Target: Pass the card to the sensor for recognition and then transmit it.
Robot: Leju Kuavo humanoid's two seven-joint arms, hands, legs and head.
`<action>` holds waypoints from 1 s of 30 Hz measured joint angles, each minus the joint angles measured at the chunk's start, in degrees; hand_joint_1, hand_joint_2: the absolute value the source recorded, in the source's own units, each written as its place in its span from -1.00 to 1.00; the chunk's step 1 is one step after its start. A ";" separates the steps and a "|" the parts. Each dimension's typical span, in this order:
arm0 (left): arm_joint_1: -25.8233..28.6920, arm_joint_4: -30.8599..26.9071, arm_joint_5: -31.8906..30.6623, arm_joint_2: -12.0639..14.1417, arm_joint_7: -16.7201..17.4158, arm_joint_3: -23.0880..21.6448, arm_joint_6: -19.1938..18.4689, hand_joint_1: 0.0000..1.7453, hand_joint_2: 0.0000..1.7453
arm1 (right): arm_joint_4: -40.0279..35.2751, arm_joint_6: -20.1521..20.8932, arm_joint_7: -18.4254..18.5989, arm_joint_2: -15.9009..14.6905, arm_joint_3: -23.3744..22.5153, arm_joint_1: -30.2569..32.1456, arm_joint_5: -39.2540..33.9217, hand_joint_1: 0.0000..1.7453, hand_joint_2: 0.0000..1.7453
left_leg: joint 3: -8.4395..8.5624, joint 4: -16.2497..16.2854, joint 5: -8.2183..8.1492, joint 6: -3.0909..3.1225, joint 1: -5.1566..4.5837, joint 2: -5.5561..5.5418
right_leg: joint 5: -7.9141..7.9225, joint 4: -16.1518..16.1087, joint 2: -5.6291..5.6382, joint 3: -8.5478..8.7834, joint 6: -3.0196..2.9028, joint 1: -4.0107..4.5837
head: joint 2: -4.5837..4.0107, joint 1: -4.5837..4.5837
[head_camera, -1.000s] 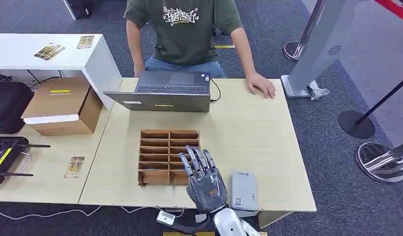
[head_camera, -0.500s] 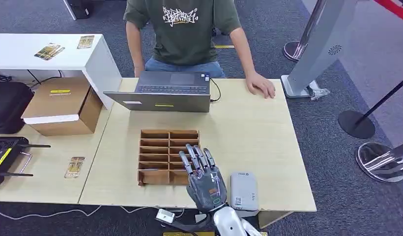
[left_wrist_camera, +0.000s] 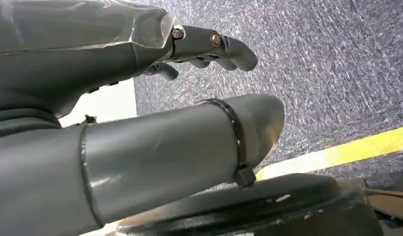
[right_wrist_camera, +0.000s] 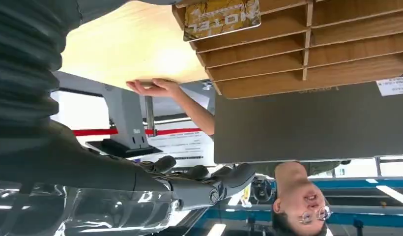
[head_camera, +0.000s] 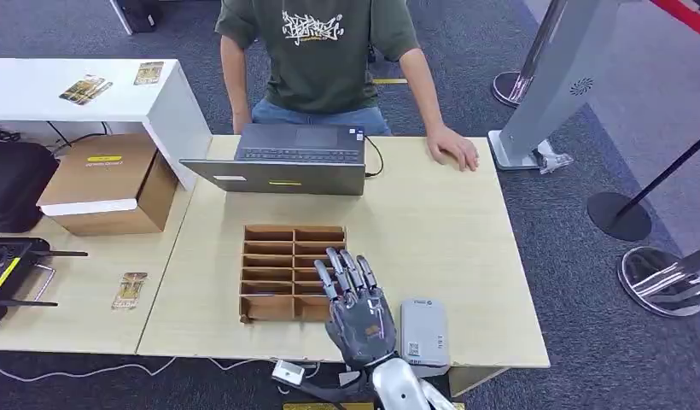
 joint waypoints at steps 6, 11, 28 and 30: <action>0.00 0.00 0.26 0.00 0.00 0.02 -0.09 -1.00 -1.00 | -0.76 0.00 0.00 -0.04 -0.39 0.43 0.00 -1.00 1.00 | 0.00 0.00 0.00 0.00 0.00 0.00 | 0.00 0.00 0.00 0.00 0.00 0.00 | 0.00 0.00; 0.00 0.00 1.12 0.00 0.37 0.04 -0.24 -1.00 -1.00 | -0.92 -0.24 -1.05 -0.07 -0.48 0.55 0.02 -1.00 1.00 | 0.00 0.00 0.00 0.00 0.00 0.00 | 0.00 0.00 0.00 0.00 0.00 0.00 | 0.00 0.00; 0.39 0.15 6.43 -0.22 -0.66 2.80 1.09 -1.00 -1.00 | 0.94 -1.29 -4.37 -0.02 -0.28 0.20 -0.26 -1.00 1.00 | -0.01 0.00 0.00 0.00 0.00 0.00 | 0.00 0.00 0.00 0.00 0.00 0.00 | 0.00 0.00; 0.45 0.22 6.82 -0.22 -0.79 3.19 1.35 -1.00 -1.00 | 1.42 -1.42 -4.37 0.02 -0.28 0.09 -0.33 -1.00 1.00 | -0.01 0.00 0.00 0.00 0.00 0.00 | 0.00 0.00 0.00 0.00 0.00 0.00 | 0.00 0.00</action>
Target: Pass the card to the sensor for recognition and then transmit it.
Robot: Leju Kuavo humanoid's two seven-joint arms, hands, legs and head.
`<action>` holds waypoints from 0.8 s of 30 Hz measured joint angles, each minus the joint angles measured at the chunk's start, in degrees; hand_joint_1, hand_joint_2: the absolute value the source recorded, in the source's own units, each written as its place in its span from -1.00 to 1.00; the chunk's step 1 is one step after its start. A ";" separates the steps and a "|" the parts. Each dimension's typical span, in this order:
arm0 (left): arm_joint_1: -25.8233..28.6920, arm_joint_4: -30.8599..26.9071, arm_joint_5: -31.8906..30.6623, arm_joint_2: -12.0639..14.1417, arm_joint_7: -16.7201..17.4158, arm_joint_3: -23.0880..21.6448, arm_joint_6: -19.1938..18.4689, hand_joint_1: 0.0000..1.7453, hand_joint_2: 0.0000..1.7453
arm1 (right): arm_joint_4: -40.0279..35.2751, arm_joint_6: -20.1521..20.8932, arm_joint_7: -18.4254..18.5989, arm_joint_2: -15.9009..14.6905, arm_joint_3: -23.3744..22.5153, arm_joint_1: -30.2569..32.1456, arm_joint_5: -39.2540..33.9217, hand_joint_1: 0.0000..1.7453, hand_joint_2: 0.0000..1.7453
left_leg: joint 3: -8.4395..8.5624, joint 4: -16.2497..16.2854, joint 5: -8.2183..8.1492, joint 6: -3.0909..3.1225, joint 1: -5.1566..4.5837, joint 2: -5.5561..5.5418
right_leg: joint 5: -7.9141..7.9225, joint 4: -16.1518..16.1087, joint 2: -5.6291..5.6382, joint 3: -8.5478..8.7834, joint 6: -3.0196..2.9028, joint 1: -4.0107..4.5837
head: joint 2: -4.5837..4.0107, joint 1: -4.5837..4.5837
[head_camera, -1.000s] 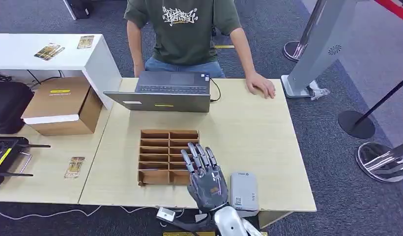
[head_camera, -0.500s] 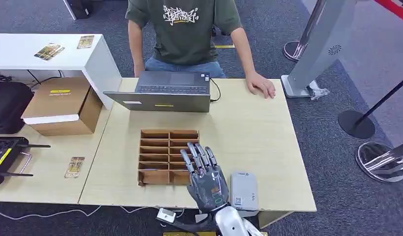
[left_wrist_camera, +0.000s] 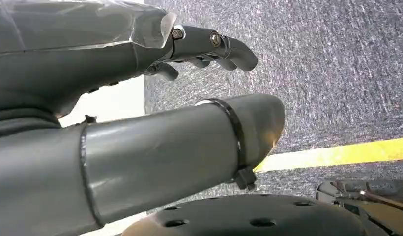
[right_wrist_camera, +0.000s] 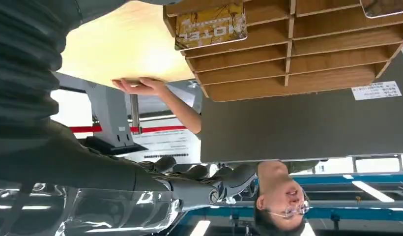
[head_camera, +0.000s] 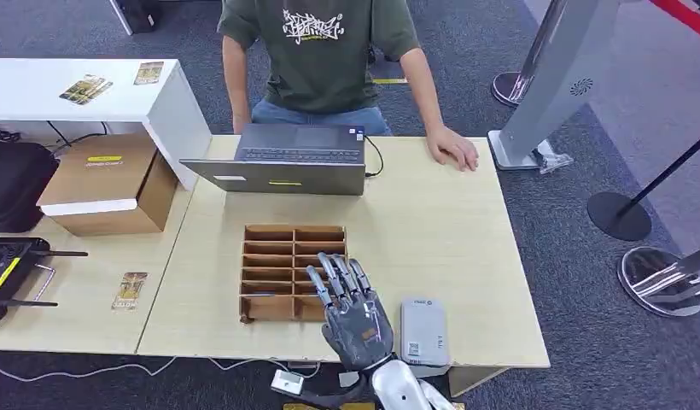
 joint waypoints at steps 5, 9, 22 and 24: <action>0.03 0.04 -0.55 -0.02 -0.04 0.20 0.48 -1.00 -1.00 | 1.69 -0.20 1.12 0.44 0.02 -0.63 -0.09 -1.00 1.00 | 0.00 0.00 0.00 0.00 0.00 0.00 | 0.00 0.00 0.00 0.00 0.00 0.00 | 0.00 -0.02; 0.03 0.02 -1.66 -0.02 0.07 0.18 0.46 -1.00 -1.00 | 2.45 -0.35 2.27 0.72 0.02 -0.96 -0.09 -1.00 1.00 | 0.01 0.00 0.00 0.00 0.00 0.00 | 0.00 0.00 0.00 0.00 0.00 0.00 | 0.00 0.00; -0.07 0.02 -4.13 0.02 0.79 -0.41 0.13 -1.00 -1.00 | 4.15 -0.24 3.28 1.99 0.00 -2.60 -0.07 -1.00 1.00 | 0.01 0.00 0.00 0.00 0.00 0.01 | 0.00 0.00 0.01 0.00 0.00 0.00 | 0.00 0.00; -0.07 0.02 -4.28 0.02 0.90 -0.46 0.13 -1.00 -1.00 | 4.72 -0.24 3.45 2.38 0.02 -3.12 -0.09 -1.00 1.00 | 0.02 0.00 0.01 0.00 0.00 0.00 | 0.00 0.01 0.01 0.00 0.00 0.00 | 0.00 0.00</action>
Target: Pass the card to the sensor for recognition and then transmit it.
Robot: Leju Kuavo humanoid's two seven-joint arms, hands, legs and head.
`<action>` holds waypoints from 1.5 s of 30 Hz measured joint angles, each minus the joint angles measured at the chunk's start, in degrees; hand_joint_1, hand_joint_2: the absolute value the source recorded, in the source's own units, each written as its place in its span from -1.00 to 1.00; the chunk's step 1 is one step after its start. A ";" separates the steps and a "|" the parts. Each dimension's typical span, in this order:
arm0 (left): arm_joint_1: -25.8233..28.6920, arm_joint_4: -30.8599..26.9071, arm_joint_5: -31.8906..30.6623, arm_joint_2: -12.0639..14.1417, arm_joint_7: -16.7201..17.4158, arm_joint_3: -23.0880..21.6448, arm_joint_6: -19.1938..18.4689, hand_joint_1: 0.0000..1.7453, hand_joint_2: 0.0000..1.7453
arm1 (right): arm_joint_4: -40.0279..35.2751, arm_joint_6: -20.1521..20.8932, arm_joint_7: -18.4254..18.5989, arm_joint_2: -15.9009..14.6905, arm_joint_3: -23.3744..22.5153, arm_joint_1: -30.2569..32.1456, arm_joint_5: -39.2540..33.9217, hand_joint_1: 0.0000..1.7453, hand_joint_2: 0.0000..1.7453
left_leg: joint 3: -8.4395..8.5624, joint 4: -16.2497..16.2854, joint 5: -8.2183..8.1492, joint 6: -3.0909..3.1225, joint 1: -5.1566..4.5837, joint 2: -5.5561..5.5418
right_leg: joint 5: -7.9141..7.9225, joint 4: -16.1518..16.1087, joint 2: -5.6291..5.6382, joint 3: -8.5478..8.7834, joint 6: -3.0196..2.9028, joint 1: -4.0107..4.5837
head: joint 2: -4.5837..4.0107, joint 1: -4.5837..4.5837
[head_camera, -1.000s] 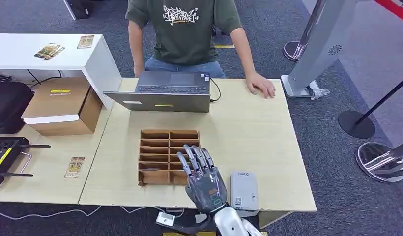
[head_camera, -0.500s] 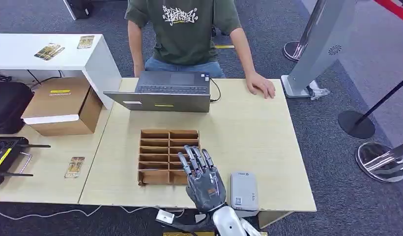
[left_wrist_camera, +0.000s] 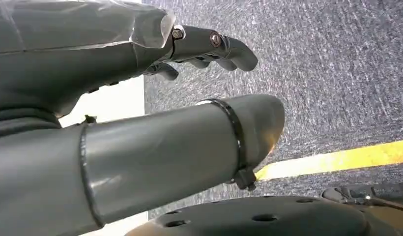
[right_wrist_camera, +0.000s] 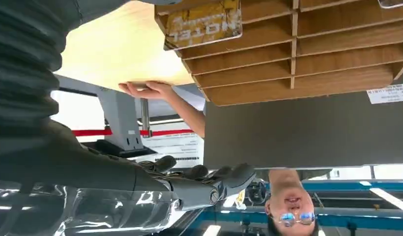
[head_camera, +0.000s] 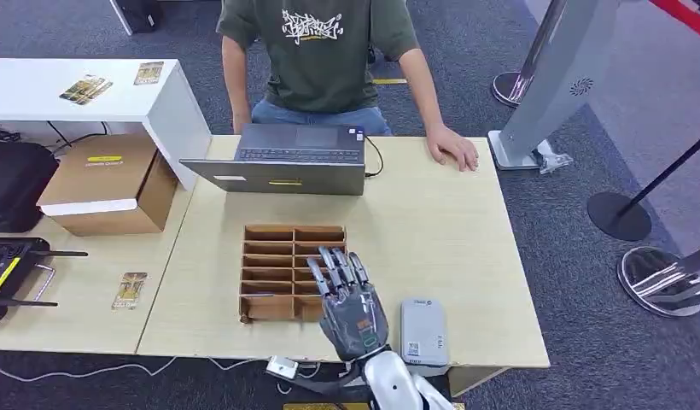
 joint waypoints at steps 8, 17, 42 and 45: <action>-0.15 0.02 -0.81 0.04 0.33 -0.92 -0.04 -1.00 -1.00 | 3.54 0.13 1.94 2.21 -0.02 -1.18 -0.02 -1.00 1.00 | 0.00 0.00 0.00 0.00 0.00 0.00 | 0.00 0.00 0.00 0.00 0.00 0.00 | 0.00 0.00; -0.27 0.02 -1.40 0.17 0.70 -1.64 -0.37 -1.00 -1.00 | 5.64 1.83 3.12 3.04 -0.02 -2.14 -0.07 -1.00 1.00 | -0.01 0.00 0.00 0.00 0.00 0.00 | 0.00 0.00 0.00 0.00 0.00 0.00 | 0.00 0.00; -0.38 0.33 -0.39 0.20 1.42 -2.23 -0.35 -1.00 -1.00 | 8.15 13.07 5.79 4.20 0.11 -4.45 -0.39 -1.00 1.00 | 0.00 0.00 0.00 0.00 0.00 0.00 | 0.00 0.01 0.00 0.00 0.00 0.00 | 0.00 0.00; -0.36 0.33 0.11 0.22 1.12 -2.23 -0.29 -1.00 -1.00 | 7.67 14.62 5.77 4.20 0.22 -4.44 -0.53 -1.00 1.00 | 0.00 0.00 0.00 0.00 0.00 0.00 | 0.00 0.01 0.00 0.00 0.00 0.00 | 0.00 0.00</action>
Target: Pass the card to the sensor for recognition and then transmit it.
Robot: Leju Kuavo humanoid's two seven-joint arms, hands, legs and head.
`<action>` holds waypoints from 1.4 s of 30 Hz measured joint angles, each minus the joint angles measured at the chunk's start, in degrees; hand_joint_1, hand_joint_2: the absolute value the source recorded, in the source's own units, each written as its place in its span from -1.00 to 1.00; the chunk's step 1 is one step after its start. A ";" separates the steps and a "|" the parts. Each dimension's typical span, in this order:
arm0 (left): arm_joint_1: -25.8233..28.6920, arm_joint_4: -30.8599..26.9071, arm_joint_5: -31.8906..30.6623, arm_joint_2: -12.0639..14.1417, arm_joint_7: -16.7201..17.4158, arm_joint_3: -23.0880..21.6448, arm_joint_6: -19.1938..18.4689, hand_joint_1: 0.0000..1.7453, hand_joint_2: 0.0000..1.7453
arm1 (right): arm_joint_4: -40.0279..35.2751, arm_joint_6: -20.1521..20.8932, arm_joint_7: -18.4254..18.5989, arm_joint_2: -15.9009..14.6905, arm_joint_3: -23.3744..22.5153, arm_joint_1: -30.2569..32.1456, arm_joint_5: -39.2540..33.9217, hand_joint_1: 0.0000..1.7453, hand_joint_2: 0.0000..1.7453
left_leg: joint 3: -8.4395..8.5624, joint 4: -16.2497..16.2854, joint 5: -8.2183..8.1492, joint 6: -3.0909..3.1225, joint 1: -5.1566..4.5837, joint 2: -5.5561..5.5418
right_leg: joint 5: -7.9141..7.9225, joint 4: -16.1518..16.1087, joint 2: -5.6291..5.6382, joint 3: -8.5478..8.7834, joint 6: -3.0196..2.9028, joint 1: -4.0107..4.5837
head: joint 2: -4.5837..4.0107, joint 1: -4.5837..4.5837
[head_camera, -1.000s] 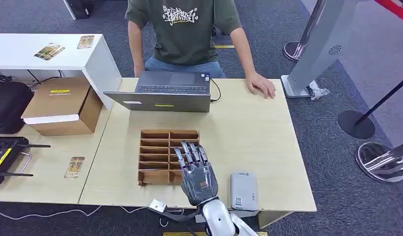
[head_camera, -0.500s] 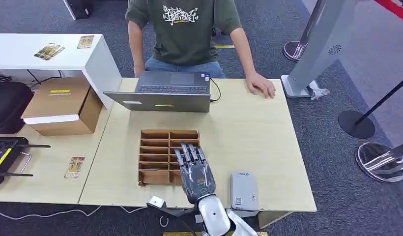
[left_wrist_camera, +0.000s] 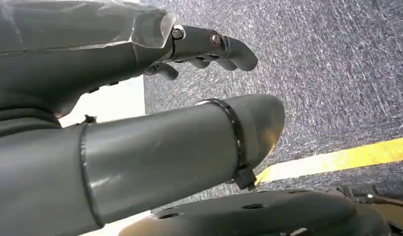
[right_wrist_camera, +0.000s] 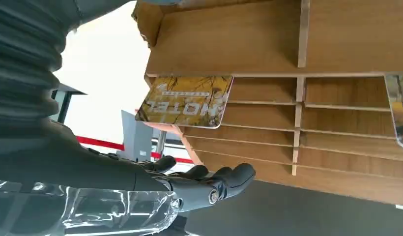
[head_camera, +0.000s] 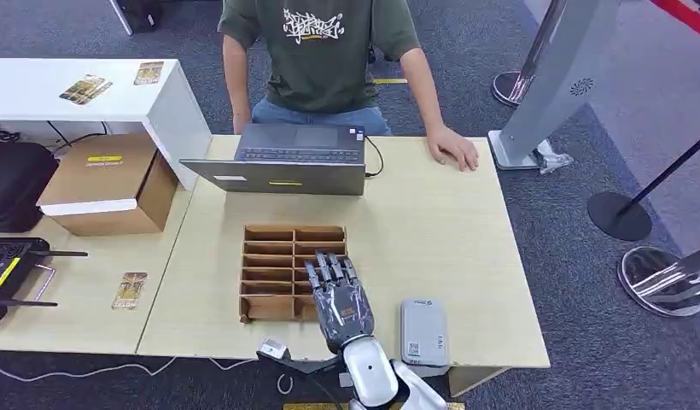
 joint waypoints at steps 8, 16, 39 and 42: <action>-0.02 0.48 0.61 0.13 -1.05 0.00 0.37 -1.00 -1.00 | -4.11 4.27 2.23 -0.22 0.66 1.01 0.15 -1.00 1.00 | 0.00 0.00 0.00 0.00 0.00 0.00 | 0.00 0.00 0.00 0.00 0.00 0.00 | 0.00 0.00; -0.02 0.50 0.66 0.13 -1.36 0.00 0.44 -1.00 -1.00 | -6.25 5.38 2.43 -0.94 0.66 1.27 0.24 -1.00 1.00 | 0.00 0.00 0.00 0.00 0.00 0.00 | 0.00 0.00 0.00 0.00 0.00 0.00 | 0.00 0.00; -0.01 0.50 -0.11 0.13 -1.38 -0.07 0.11 -1.00 -1.00 | -9.70 5.99 2.54 -2.54 0.37 3.70 0.44 -1.00 1.00 | 0.00 0.00 0.00 0.00 0.00 0.00 | 0.00 0.00 0.00 0.00 0.00 0.00 | 0.00 0.00; -0.02 0.50 -0.48 0.13 -1.38 -0.13 0.09 -1.00 -1.00 | -10.34 6.21 2.62 -2.56 -0.11 4.29 0.48 -1.00 1.00 | 0.00 0.00 0.00 0.00 0.00 0.00 | 0.00 0.00 0.00 0.00 0.00 0.00 | 0.00 0.00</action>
